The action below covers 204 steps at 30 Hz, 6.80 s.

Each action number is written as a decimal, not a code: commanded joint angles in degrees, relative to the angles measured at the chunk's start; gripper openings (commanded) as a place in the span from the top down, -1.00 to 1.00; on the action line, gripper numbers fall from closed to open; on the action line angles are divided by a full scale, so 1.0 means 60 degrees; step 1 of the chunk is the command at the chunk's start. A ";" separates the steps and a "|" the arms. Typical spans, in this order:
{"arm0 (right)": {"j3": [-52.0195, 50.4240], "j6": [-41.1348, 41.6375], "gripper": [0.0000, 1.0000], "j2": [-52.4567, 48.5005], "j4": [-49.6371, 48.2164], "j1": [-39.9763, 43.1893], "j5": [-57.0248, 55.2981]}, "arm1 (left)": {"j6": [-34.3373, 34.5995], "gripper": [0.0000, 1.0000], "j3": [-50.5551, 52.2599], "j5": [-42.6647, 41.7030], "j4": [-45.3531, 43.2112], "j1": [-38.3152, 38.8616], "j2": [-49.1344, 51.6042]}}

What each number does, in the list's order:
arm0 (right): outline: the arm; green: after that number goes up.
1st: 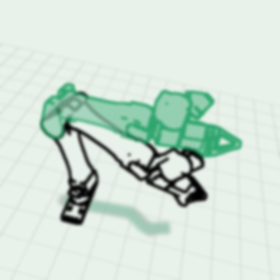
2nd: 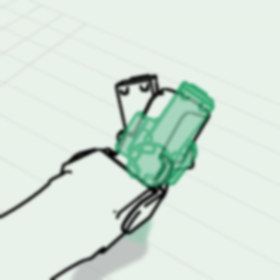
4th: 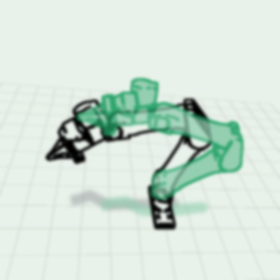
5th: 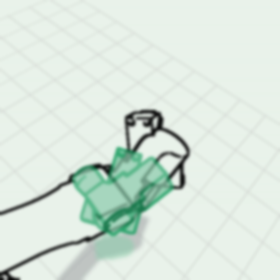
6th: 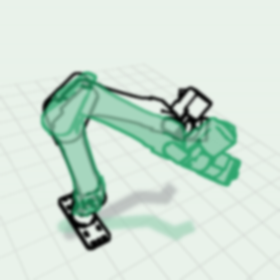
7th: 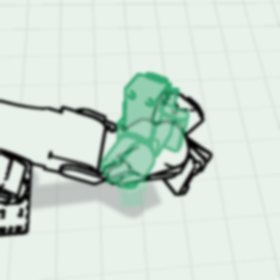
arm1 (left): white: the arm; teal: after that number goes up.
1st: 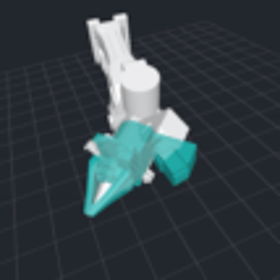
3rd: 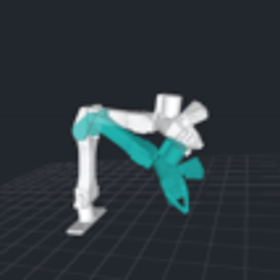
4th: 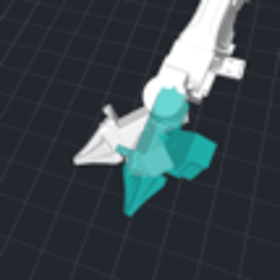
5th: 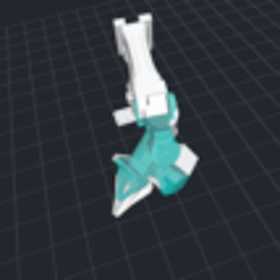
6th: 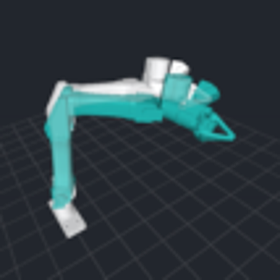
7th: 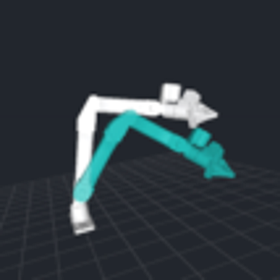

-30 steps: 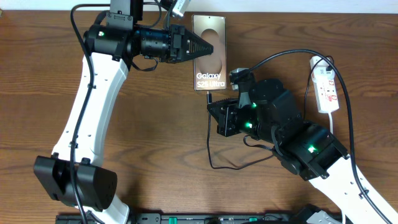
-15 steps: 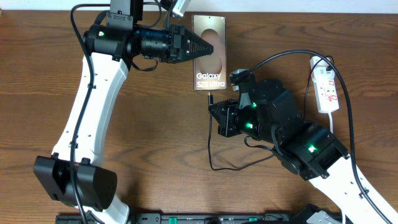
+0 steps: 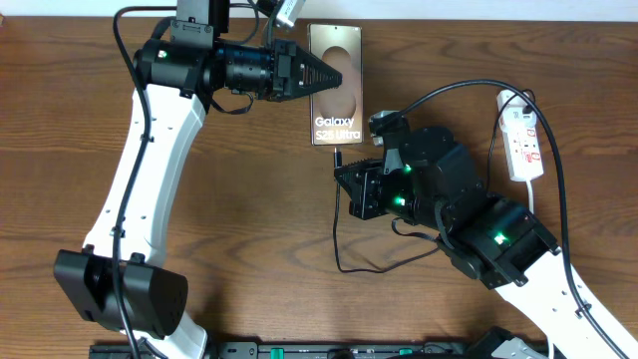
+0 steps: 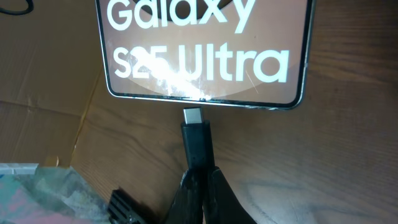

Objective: Plug charger to phone and switch on socket
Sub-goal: 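Push the connector up into the phone's bottom port with the right gripper, then hold the connector pressed into the phone port with the right gripper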

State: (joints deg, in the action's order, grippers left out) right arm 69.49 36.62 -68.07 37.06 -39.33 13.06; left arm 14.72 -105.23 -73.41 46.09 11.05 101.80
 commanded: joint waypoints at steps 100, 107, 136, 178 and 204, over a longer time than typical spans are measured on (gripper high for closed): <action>0.0623 -0.0412 0.98 -0.0514 0.0291 0.0040 -0.0361 | -0.0335 0.85 -0.0124 0.0015 -0.0051 0.0011 0.0007; 0.0798 -0.0503 0.98 -0.0514 0.0466 0.0040 -0.0317 | -0.0342 0.86 -0.0124 0.0022 -0.0055 0.0011 0.0007; 0.0980 -0.0616 0.98 -0.0554 0.0754 0.0040 -0.0433 | -0.0339 0.85 -0.0124 0.0084 -0.0022 0.0011 0.0007; 0.1169 -0.0688 0.98 -0.0707 0.0871 0.0047 -0.0364 | -0.0379 0.85 -0.0124 0.0098 -0.0033 0.0011 0.0007; 0.1169 -0.0688 0.98 -0.0692 0.1115 0.0047 -0.0215 | -0.0379 0.85 -0.0124 0.0098 -0.0062 0.0011 0.0007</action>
State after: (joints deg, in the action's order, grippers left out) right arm 74.96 33.63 -72.34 43.68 -39.33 11.09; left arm 13.43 -105.23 -71.42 46.09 11.05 101.80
